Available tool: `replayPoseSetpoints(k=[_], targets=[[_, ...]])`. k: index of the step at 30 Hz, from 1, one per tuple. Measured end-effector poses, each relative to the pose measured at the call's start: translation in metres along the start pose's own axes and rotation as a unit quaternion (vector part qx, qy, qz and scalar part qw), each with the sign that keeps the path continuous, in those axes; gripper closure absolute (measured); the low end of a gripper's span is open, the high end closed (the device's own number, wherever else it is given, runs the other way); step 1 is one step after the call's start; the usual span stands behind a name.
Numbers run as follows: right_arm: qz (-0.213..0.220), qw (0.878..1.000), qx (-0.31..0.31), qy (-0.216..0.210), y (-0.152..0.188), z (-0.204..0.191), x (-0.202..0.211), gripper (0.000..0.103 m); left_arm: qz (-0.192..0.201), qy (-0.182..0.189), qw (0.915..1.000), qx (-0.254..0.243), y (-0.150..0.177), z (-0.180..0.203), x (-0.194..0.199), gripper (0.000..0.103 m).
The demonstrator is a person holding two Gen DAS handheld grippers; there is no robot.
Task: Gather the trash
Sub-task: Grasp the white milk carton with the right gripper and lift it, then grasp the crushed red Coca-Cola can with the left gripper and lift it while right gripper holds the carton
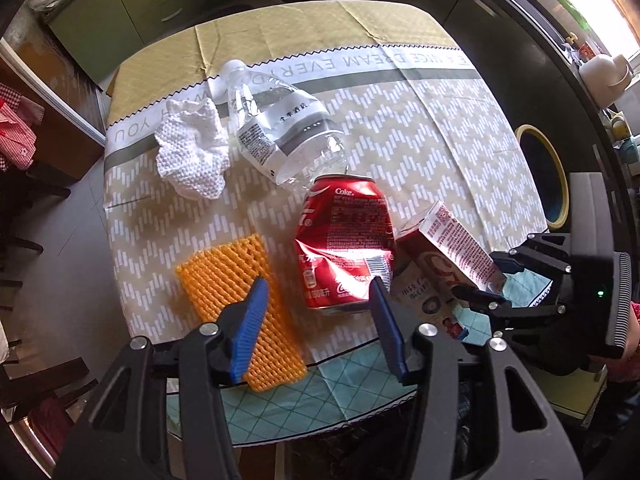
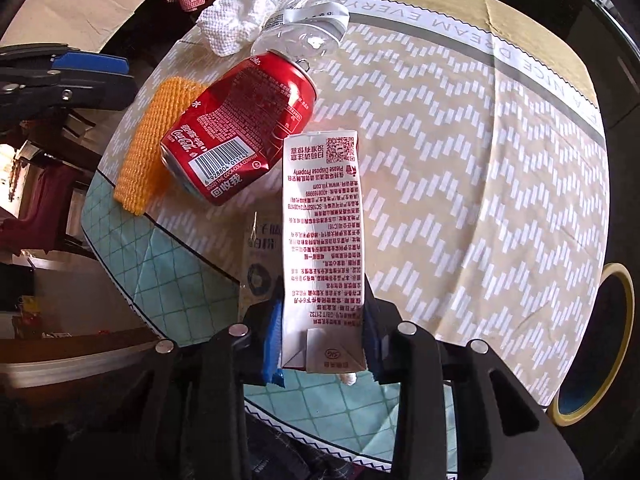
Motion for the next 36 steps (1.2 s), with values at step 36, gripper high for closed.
replayPoseSetpoints(k=[36], targets=[[0.080,0.991,-0.108,-0.004,0.094,0.099,0.086,0.069,-0.074,0.165,0.9833,0.023,-0.043,0.019,-0.083,0.074]])
Point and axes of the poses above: each gripper's, at about its wrist camera, not at the fingertips, and x roughly against the way its jaws point, z to its right, y to its underside, the point moved 1 cm from there along -x, roughly the way its jaws point, and after that the axes turned 2 degrees about -z, right-handed, at the moved point
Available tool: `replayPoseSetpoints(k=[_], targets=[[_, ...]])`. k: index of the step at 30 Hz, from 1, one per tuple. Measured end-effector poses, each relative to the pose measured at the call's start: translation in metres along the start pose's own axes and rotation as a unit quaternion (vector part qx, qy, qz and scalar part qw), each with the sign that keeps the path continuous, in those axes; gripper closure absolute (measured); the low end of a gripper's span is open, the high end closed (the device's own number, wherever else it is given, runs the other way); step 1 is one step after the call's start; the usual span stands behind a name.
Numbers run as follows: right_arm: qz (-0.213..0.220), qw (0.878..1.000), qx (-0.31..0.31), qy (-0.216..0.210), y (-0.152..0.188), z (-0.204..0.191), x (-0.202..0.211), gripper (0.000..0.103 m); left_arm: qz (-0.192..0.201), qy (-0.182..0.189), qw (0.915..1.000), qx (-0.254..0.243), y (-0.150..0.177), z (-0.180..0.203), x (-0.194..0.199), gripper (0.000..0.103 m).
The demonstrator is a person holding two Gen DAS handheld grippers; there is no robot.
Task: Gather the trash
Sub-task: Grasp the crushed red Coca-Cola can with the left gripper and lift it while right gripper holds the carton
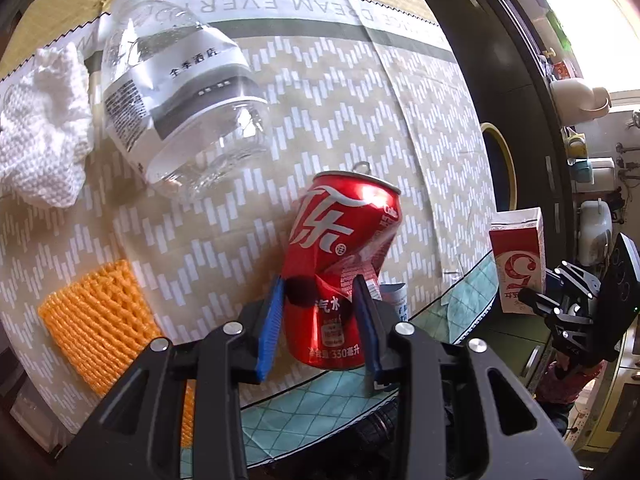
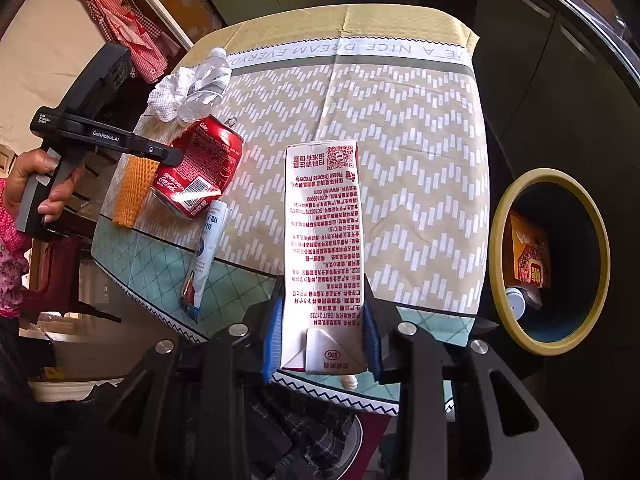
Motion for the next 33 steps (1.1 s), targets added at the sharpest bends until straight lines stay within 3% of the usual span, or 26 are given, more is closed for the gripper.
replayPoseSetpoints(k=[8,12,14,16,17,18,23,29,33], targets=[[0.014,1.000,-0.023,0.002,0.012,0.027,0.011,0.069,0.018,-0.021,0.9993,-0.026,-0.011,0.017,0.007,0.094],[0.017,0.999,-0.031,0.000,0.015,0.035,0.014,0.069,0.003,-0.032,0.9987,-0.040,-0.013,0.024,0.006,0.094],[0.018,0.999,-0.030,-0.001,0.016,0.036,0.015,0.069,0.014,-0.061,0.9964,-0.056,-0.014,0.030,0.008,0.093],[0.017,0.999,-0.029,-0.002,0.017,0.037,0.015,0.069,0.015,-0.086,0.9927,-0.083,-0.015,0.040,0.009,0.067],[0.017,0.999,-0.029,-0.002,0.017,0.038,0.015,0.069,0.020,-0.102,0.9898,-0.096,-0.015,0.046,0.010,0.039],[0.017,0.999,-0.029,-0.001,0.018,0.038,0.015,0.069,0.025,-0.127,0.9844,-0.119,-0.014,0.054,0.010,0.027],[0.017,0.999,-0.029,-0.001,0.018,0.040,0.015,0.069,0.004,-0.171,0.9687,-0.179,-0.015,0.078,0.001,0.027],[0.013,0.999,-0.030,-0.004,0.021,0.043,0.014,0.069,-0.030,-0.185,0.9523,-0.241,-0.001,0.105,-0.018,0.025],[0.012,0.999,-0.033,-0.005,0.021,0.048,0.012,0.069,-0.044,-0.203,0.9443,-0.255,-0.003,0.112,-0.031,0.022]])
Point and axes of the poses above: each gripper's, at about its wrist camera, not at the fingertips, and x roughly against the way its jaws point, z to its right, y to its underside, the point moved 1 cm from there along -x, roughly the way its jaws point, and after that the axes turned 2 degrees about -z, right-handed, at the moved point
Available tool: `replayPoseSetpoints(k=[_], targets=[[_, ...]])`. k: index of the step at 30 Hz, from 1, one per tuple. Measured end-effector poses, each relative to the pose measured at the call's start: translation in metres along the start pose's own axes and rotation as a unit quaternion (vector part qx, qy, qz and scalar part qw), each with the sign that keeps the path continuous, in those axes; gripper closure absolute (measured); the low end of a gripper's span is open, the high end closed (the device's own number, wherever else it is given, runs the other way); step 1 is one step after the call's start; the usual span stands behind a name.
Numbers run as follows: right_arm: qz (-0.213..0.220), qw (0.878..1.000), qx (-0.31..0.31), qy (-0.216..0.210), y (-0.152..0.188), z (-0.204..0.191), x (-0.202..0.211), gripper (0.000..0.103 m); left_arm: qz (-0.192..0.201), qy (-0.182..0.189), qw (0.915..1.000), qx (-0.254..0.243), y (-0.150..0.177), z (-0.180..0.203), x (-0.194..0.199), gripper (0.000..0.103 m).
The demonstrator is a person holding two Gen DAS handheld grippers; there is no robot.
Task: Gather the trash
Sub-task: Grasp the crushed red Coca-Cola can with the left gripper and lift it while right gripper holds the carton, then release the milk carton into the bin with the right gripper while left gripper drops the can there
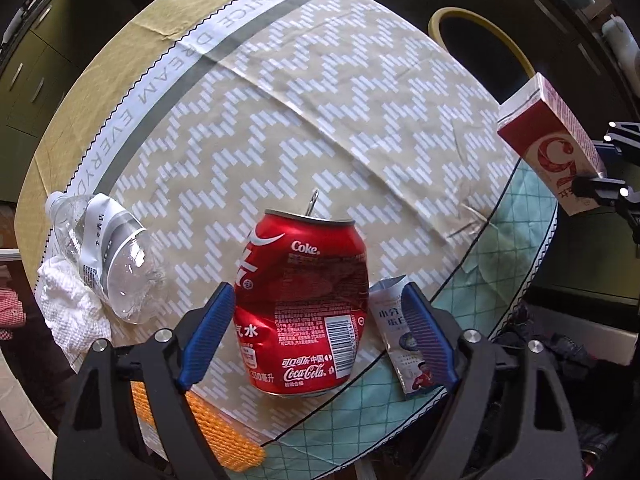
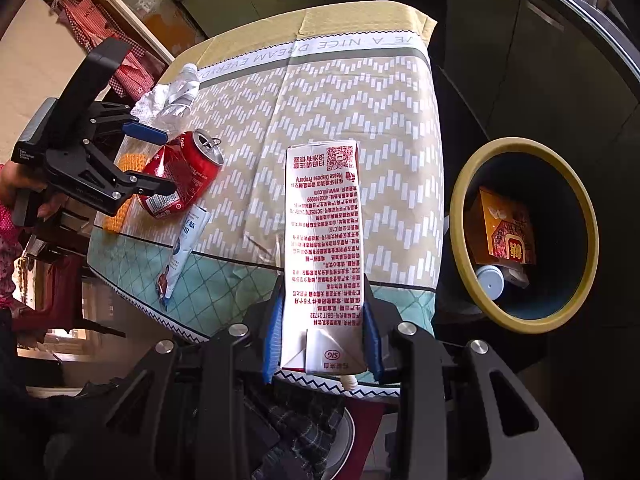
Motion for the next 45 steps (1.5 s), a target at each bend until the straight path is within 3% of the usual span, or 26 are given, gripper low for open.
replayPoseSetpoints(k=[7,13,17,21,22,23,24,26,30,35,45], targets=[[-0.006,1.000,0.004,-0.006,0.005,0.002,-0.003,0.069,-0.046,0.003,0.9989,0.003,-0.013,-0.005,-0.024,0.016],[-0.009,1.000,-0.002,-0.009,0.006,0.011,-0.008,0.069,-0.041,-0.030,0.9987,0.004,-0.011,-0.012,-0.030,0.018],[-0.011,1.000,-0.002,-0.011,0.005,0.011,-0.011,0.069,-0.040,-0.070,0.9967,-0.002,-0.013,-0.006,-0.036,0.034],[-0.014,1.000,0.006,-0.015,0.006,0.005,-0.014,0.069,-0.049,-0.102,0.9935,-0.013,-0.018,-0.009,-0.042,0.035],[-0.015,1.000,0.008,-0.015,0.007,0.004,-0.014,0.069,-0.051,-0.114,0.9919,-0.021,-0.018,-0.010,-0.045,0.040],[-0.017,1.000,0.009,-0.015,0.007,0.003,-0.014,0.069,-0.055,-0.122,0.9906,-0.026,-0.018,-0.011,-0.048,0.054],[-0.017,1.000,0.009,-0.016,0.008,0.003,-0.014,0.069,-0.060,-0.120,0.9906,-0.026,-0.017,-0.013,-0.051,0.061],[-0.018,1.000,0.009,-0.014,0.008,0.004,-0.015,0.069,-0.061,-0.122,0.9900,-0.034,-0.016,-0.014,-0.056,0.063],[-0.014,1.000,0.002,-0.012,0.007,0.008,-0.014,0.069,-0.039,-0.126,0.9907,-0.034,-0.010,-0.016,-0.052,0.066],[0.001,1.000,-0.007,-0.012,0.005,0.015,-0.003,0.069,-0.002,-0.095,0.9953,-0.013,-0.005,-0.025,-0.030,0.068],[0.044,0.998,-0.039,-0.010,0.006,0.041,0.032,0.069,0.049,-0.062,0.9965,0.025,0.005,-0.042,0.010,0.069]])
Point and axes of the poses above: each gripper's, at about its wrist camera, not at the fingertips, and x roughly against the way its jaws point, z to its right, y to its underside, the point moved 1 cm from there along -x, roughly the way its jaws point, and after that the axes turned 2 degrees about -z, right-handed, at the moved point
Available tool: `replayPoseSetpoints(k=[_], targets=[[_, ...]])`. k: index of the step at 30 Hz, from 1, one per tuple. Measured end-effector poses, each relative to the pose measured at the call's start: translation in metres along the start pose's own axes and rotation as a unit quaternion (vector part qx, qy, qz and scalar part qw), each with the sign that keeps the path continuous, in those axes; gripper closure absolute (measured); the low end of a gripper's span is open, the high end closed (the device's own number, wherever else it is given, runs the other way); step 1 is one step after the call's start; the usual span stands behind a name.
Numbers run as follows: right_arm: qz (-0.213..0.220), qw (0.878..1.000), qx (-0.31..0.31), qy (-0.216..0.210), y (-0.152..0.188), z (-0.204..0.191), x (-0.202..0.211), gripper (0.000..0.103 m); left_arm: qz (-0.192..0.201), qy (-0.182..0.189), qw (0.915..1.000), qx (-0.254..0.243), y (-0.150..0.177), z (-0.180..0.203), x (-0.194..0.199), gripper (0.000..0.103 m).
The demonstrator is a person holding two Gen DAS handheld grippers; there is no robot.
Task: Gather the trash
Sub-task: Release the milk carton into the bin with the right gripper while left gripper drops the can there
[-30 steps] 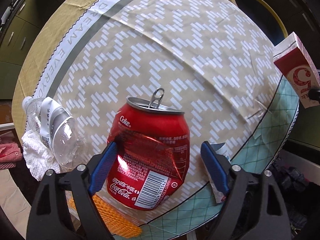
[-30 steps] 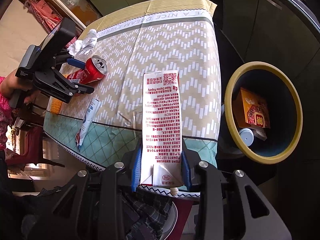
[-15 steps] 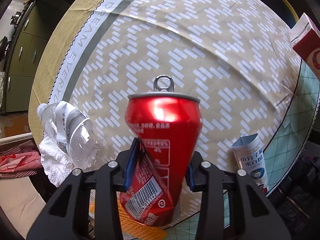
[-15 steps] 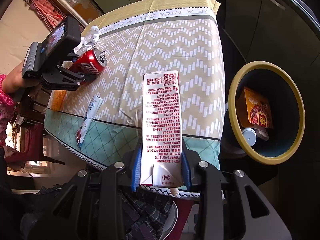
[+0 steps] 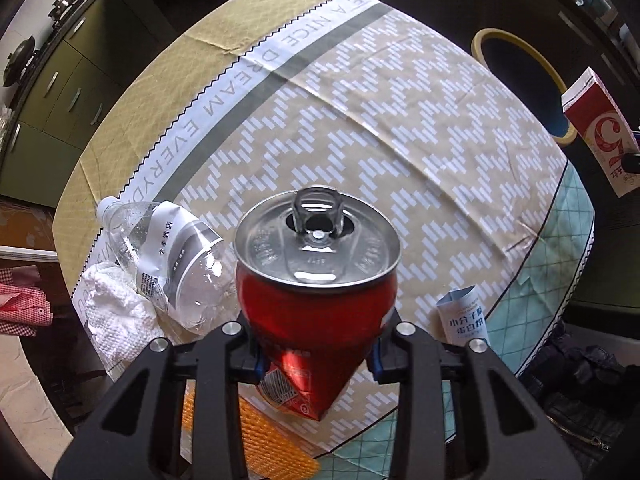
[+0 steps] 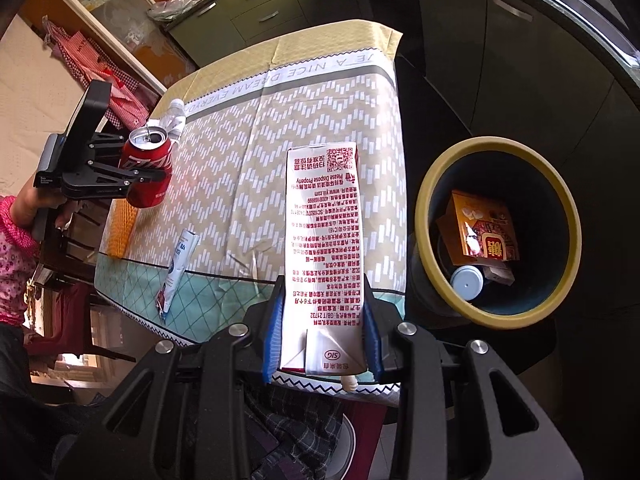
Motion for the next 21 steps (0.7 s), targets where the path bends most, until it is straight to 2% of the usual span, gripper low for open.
replayPoseSetpoints(k=[7,10,14,19,21], targets=[[0.037,0.999,-0.034,0.017,-0.003,0.032,0.028,0.069,0.026,0.023,0.9993,0.011,0.001,0.003,0.020,0.069],[0.052,0.996,-0.057,0.051,-0.007,0.059,0.035,0.069,0.039,0.037,0.9985,0.005,-0.007,0.010,0.033,0.069],[0.045,0.988,-0.109,0.097,-0.014,0.111,0.021,0.069,0.058,0.048,0.9971,-0.010,-0.022,0.026,0.053,0.069],[0.017,0.982,-0.154,0.113,-0.019,0.168,-0.015,0.068,0.071,0.055,0.9954,-0.033,-0.050,0.054,0.069,0.069],[0.015,0.978,-0.166,0.123,-0.020,0.181,-0.023,0.052,0.074,0.062,0.9945,-0.041,-0.061,0.066,0.073,0.069]])
Point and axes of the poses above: each gripper's, at about its wrist camera, not at the fingertips, and x roughly against the way its jaws point, z to its right, y to its underside, the point moved 1 cm from there along -x, roughly the way its jaws point, and after that the axes turned 2 degrees about -z, right-handed, at the moved point
